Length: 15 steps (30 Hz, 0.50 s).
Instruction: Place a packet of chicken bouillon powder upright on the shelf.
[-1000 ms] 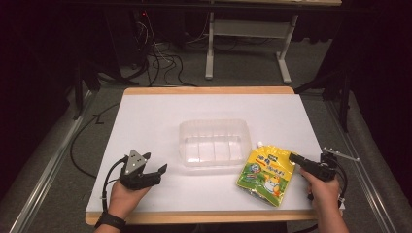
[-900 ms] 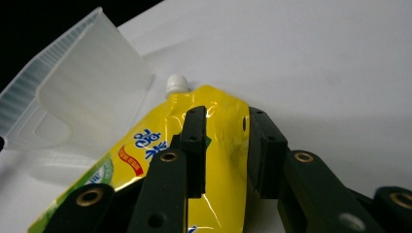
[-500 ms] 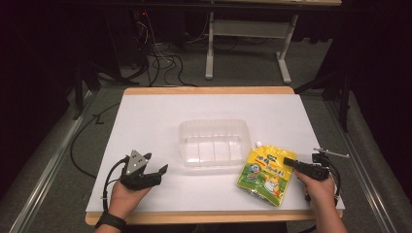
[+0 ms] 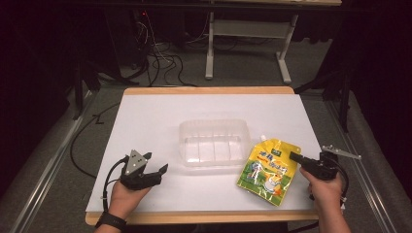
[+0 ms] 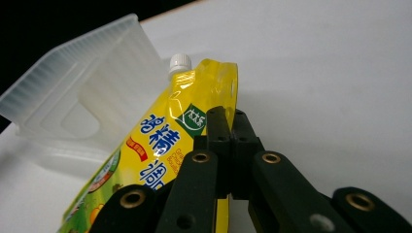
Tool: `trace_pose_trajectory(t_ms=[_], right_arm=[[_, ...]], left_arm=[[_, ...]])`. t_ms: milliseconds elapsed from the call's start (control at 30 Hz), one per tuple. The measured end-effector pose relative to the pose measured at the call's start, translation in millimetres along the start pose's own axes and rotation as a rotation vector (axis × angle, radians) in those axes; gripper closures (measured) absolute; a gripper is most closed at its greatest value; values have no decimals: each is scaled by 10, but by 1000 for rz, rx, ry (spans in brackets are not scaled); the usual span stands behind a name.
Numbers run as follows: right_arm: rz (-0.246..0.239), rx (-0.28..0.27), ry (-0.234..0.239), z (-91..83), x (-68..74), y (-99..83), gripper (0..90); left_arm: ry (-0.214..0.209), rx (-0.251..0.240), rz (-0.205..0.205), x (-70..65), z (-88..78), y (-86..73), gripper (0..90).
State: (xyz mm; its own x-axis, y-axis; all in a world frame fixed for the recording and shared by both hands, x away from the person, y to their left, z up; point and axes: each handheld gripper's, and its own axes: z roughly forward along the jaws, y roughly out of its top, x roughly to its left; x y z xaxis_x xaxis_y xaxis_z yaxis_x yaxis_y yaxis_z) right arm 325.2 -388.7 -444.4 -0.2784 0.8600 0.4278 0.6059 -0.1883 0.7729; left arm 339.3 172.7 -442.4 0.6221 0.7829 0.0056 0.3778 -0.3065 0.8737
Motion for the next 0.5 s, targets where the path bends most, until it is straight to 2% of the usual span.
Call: trace_pose_trajectory(t_ms=[33,67,133,167,267,500], right_arm=[[-12,-17,-2,-41,26,14,900],[-34,-62,-16,-142,95,48,900],[-42,-78,-20,-176,118,58,900],[-60,-115,-32,-264,185,82,900],[-93,-170,-48,-386,275,115,900],[-140,-240,-55,-519,412,181,900]], left_arm=[[-2,-2,0,-3,6,7,270],[-4,-4,3,-7,20,16,269],[-7,-5,4,-13,31,23,269],[-10,-5,6,-18,37,27,269],[-16,-7,15,-42,62,44,269],[-18,-9,23,-53,73,56,269]])
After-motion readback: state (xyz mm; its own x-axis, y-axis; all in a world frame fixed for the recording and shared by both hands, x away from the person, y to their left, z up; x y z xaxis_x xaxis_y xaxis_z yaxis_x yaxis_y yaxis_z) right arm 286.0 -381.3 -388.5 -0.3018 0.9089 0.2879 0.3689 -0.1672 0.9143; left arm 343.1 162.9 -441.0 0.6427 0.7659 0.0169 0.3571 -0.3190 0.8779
